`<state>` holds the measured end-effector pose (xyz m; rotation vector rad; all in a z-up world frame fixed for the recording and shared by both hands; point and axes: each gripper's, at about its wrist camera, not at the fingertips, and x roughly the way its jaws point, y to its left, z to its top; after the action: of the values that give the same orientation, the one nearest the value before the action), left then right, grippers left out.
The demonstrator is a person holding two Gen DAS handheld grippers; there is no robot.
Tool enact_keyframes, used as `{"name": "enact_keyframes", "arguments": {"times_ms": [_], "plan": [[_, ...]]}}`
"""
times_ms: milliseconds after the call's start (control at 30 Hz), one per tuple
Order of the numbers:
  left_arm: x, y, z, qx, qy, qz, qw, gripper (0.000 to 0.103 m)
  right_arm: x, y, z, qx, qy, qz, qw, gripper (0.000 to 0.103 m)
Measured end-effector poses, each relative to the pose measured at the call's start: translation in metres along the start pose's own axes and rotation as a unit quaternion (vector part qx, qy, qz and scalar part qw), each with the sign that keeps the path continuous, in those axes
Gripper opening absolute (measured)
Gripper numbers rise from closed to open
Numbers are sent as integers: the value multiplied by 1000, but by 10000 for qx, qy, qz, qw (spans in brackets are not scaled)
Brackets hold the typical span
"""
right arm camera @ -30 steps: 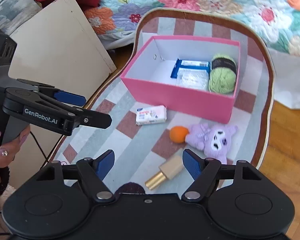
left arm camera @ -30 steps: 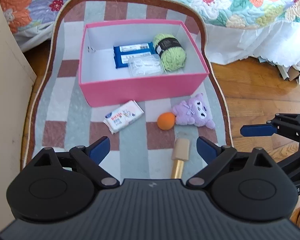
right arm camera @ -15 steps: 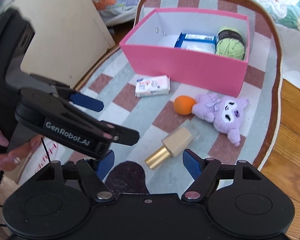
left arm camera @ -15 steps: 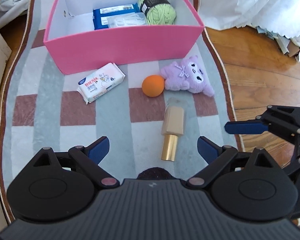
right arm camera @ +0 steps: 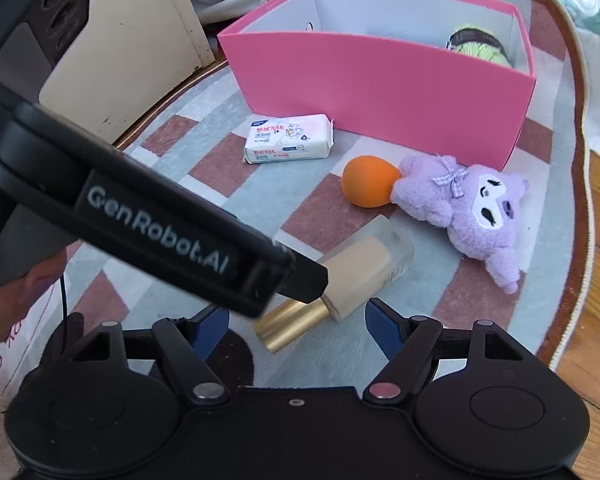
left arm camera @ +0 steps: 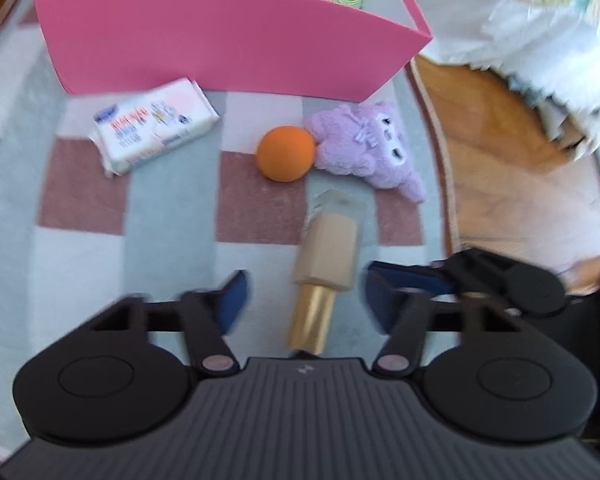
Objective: Organize objects
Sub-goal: 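Move the left gripper down over the beige foundation bottle, then grasp the foundation bottle with the left gripper and lift it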
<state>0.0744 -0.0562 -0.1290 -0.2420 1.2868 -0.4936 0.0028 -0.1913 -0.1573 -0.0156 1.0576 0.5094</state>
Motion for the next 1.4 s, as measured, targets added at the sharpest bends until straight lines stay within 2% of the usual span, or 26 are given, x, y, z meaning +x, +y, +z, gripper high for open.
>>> {"name": "enact_keyframes", "arguments": {"times_ms": [67,167,200,267,333,367,567,600,633,700,800,900,1100,1267,1333,1400], "plan": [[2,6,1,-119,-53,-95,9999,51,6,-6,1,122,8,4,9999,79],[4,5,2,63,-170,38,9998,43,14,-12,2,279,36,54,9996,79],[5,6,3,55,-179,-27,9998,36,16,-12,3,280,20,52,9996,79],[10,11,3,-97,-140,-340,9993,31,21,-11,4,267,39,53,9996,79],[15,16,2,-298,-75,-542,9981,27,25,-9,5,176,29,-122,9998,69],[16,18,1,-328,-98,-580,9977,28,24,-7,5,78,-45,-260,9996,61],[16,25,0,-611,-116,-709,9955,28,31,2,7,-478,-98,-530,9974,55],[16,24,-1,-604,-154,-526,9967,27,32,4,6,-564,-96,-625,9964,52],[17,21,-2,-504,-213,-278,9981,34,32,5,6,-563,-93,-678,9961,52],[18,20,-3,-456,-305,-251,9982,35,30,-4,8,-93,-80,-554,9984,48],[20,24,-3,-631,-309,-397,9967,36,28,-29,9,853,4,-95,9963,45],[24,25,-4,-693,-329,-431,9961,43,26,-38,6,1188,22,59,9929,43],[36,28,-1,-1080,-336,-625,9916,48,26,-62,-2,2226,37,640,9728,42],[40,30,-2,-1042,-327,-739,9913,47,25,-72,-12,2467,-90,902,9648,41],[41,31,-2,-1069,-294,-898,9898,37,25,-73,-14,2451,-137,964,9646,41],[43,32,-3,-1114,-258,-958,9888,37,25,-73,-14,2341,-171,974,9672,41]]}}
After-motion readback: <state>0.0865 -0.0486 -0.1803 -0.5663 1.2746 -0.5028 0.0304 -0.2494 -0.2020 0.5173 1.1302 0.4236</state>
